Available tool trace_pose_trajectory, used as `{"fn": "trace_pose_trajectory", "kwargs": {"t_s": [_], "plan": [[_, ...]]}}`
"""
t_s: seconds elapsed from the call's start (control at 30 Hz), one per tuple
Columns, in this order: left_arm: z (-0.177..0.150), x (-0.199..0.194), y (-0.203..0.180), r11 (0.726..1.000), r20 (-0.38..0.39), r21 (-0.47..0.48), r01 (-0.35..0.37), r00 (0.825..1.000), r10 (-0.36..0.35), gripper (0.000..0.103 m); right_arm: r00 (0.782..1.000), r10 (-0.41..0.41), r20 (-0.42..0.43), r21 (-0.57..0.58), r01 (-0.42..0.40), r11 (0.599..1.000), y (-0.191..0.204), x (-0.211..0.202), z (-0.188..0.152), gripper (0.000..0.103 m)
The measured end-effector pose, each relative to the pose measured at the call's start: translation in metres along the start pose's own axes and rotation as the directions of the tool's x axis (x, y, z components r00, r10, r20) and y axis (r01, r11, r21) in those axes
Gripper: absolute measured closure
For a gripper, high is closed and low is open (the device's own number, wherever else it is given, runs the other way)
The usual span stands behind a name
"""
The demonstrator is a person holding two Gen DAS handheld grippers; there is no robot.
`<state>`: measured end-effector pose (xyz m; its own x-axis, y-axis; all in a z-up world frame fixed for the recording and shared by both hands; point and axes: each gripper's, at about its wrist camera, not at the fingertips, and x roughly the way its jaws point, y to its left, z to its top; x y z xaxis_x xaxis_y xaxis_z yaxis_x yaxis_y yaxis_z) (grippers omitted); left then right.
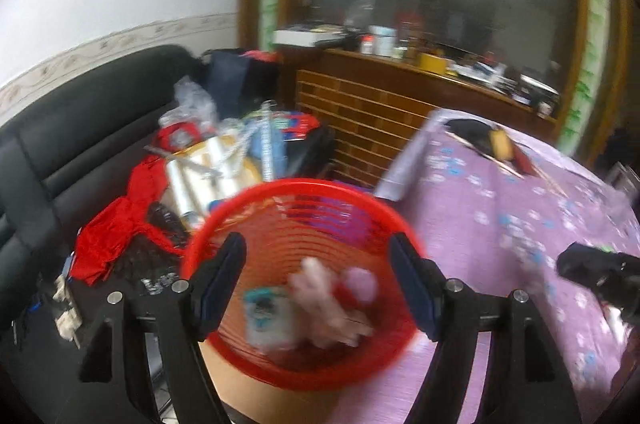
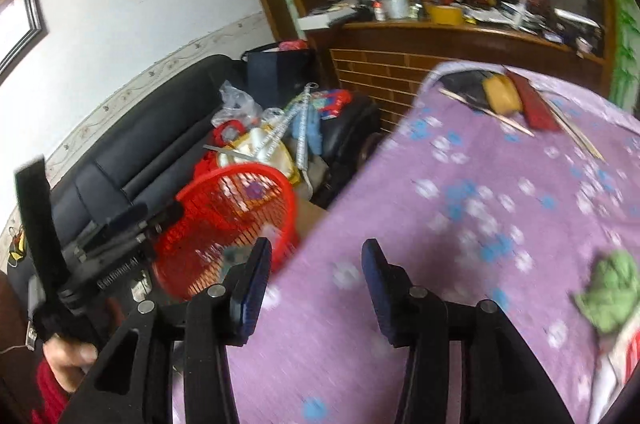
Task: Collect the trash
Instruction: 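Move both open tools back over the table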
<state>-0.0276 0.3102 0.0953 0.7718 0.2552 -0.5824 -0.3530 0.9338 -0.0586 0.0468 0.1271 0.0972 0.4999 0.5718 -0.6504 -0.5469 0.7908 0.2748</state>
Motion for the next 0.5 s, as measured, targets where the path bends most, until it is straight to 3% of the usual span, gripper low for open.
{"fn": "trace_pose_trajectory", "kwargs": {"t_s": [0.17, 0.33, 0.47, 0.5], "plan": [[-0.013, -0.012, -0.068, 0.99, -0.027, 0.114, 0.081, 0.997, -0.079, 0.03, 0.999, -0.048, 0.002, 0.052, 0.048, 0.997, -0.051, -0.039, -0.035, 0.052], [-0.026, -0.019, -0.14, 0.962, -0.089, 0.199, 0.187, 0.981, -0.172, 0.03, 0.992, -0.127, 0.023, 0.115, 0.124, 0.986, -0.117, -0.084, -0.057, 0.051], [-0.039, -0.025, -0.191, 0.929, -0.139, 0.264, 0.26, 0.963, -0.23, 0.03, 0.969, -0.246, -0.033, 0.095, 0.248, 0.964, -0.176, -0.11, -0.069, 0.03], [-0.042, -0.026, -0.205, 0.919, -0.151, 0.281, 0.276, 0.958, -0.242, 0.03, 0.962, -0.269, -0.047, 0.075, 0.272, 0.959, -0.185, -0.113, -0.071, 0.03]]}}
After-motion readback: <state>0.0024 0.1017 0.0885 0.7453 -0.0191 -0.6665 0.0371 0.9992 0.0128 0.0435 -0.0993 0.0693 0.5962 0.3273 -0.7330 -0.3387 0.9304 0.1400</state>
